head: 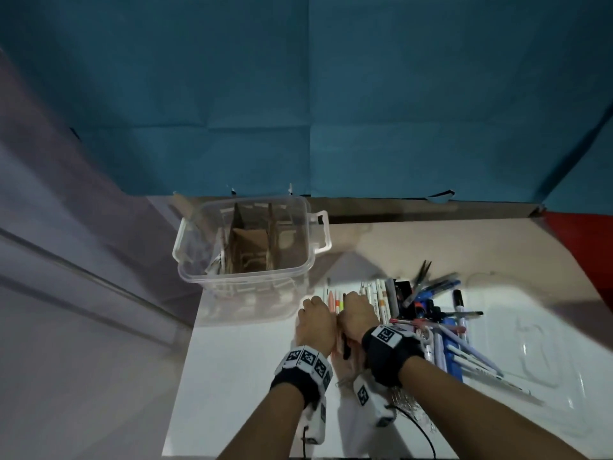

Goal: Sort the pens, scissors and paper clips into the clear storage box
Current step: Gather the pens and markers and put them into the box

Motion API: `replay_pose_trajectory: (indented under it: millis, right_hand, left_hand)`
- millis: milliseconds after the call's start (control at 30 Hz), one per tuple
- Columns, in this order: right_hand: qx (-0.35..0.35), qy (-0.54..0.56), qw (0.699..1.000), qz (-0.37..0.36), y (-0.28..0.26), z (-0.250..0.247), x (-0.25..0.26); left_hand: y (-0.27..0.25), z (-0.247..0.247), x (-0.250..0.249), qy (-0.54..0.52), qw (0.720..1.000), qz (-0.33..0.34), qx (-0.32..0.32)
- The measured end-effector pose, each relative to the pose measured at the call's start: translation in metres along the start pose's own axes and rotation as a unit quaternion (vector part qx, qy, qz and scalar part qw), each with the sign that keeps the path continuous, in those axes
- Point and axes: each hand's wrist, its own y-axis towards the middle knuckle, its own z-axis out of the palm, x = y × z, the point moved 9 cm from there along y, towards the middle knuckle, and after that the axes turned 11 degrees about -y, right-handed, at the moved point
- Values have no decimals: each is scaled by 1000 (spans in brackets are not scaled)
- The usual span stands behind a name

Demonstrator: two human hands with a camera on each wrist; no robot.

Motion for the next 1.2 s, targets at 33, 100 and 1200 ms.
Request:
replay_pose_trajectory:
  millis: [33,100,1200]
  right_hand:
    - [-8,5,1000,4,1,2,-1]
    - [-23,16,1000,12,-2,4,-2]
    - [82,185,979,17,-9,-4,-4]
  left_hand:
    - [0,0,2,-13,1000,-2,-2]
    - [3,0,4,-30,1000,-4,-1]
    - [-7,-35,31,-103,988,-40,104]
